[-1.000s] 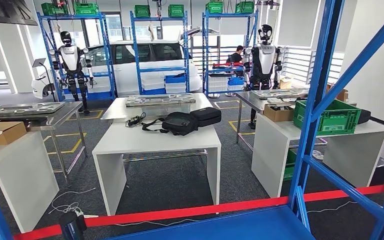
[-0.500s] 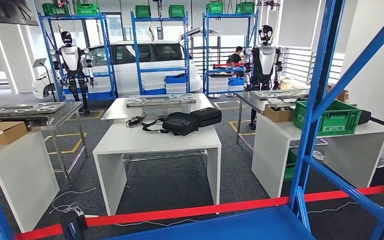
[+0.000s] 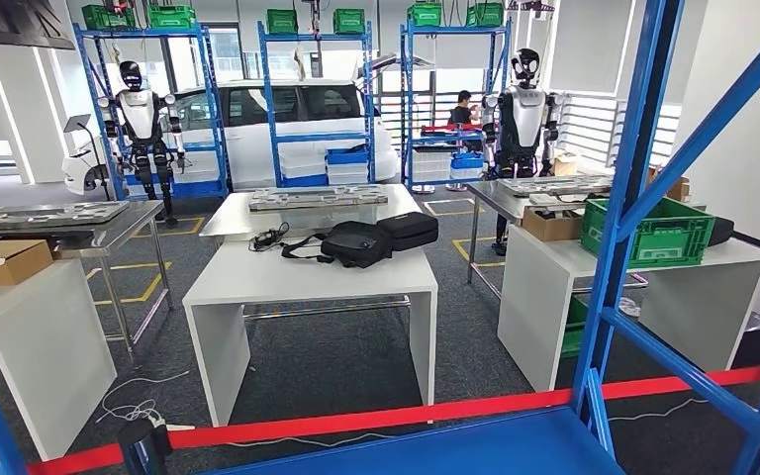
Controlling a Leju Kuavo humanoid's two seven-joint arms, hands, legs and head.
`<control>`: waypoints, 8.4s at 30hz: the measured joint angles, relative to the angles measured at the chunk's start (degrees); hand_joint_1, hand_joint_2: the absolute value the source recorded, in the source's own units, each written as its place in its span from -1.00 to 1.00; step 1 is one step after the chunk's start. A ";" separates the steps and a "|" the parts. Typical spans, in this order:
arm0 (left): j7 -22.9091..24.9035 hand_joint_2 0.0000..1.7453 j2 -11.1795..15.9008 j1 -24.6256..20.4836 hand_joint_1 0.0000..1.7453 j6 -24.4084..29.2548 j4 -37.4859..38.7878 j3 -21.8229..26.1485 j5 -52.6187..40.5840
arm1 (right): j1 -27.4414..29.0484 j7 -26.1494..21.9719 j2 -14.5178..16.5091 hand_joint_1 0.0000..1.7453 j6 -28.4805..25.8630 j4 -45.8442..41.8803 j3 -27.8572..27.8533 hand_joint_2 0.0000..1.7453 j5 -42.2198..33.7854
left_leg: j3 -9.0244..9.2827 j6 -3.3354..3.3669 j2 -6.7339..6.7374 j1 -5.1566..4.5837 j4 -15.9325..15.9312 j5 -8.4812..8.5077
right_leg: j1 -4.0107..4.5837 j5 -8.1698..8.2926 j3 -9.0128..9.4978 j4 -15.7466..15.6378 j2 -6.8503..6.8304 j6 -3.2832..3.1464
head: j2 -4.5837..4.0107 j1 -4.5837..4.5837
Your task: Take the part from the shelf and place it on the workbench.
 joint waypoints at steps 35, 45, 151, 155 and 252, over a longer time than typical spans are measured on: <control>-5.73 1.00 -3.10 4.96 1.00 8.51 -2.50 4.10 0.23 | 0.02 -1.04 0.00 -1.00 0.38 0.00 -0.02 -1.00 1.58 | -0.02 0.06 0.00 -0.02 0.00 0.00 | -0.02 0.01 0.03 -0.02 -0.03 0.03 | 0.00 0.02; -9.52 1.00 -7.40 8.92 1.00 2.87 -6.23 13.41 23.69 | -0.01 -0.95 0.00 -1.00 0.64 0.00 -0.03 -1.00 2.02 | -0.07 0.10 -0.02 -0.03 0.02 -0.02 | -0.02 0.01 0.02 -0.05 -0.05 0.03 | 0.00 0.02; -15.17 1.00 -15.92 32.37 1.00 -25.18 -44.38 35.91 68.49 | -0.05 -2.16 0.88 -1.00 2.09 0.02 -4.11 -1.00 4.72 | -3.30 1.30 0.48 -1.87 7.38 -6.30 | 1.95 -0.49 2.96 -1.96 -1.05 -3.49 | -0.02 0.14; -14.15 1.00 -15.73 31.44 1.00 -24.46 -43.14 35.09 68.35 | -0.10 -2.11 0.88 -1.00 1.98 0.02 -4.22 -1.00 4.40 | -2.24 0.39 0.48 -1.18 15.50 -7.86 | 1.89 2.47 -0.82 -1.68 -1.37 -3.16 | -0.02 0.05; -11.96 1.00 -16.63 33.51 1.00 -21.43 -39.09 37.32 67.98 | 0.44 -6.27 1.75 -1.00 6.56 0.02 -6.68 -1.00 5.94 | 0.57 3.44 -3.86 -2.30 0.27 -0.43 | 1.96 -1.65 3.34 -1.43 1.42 -1.50 | 0.00 -1.05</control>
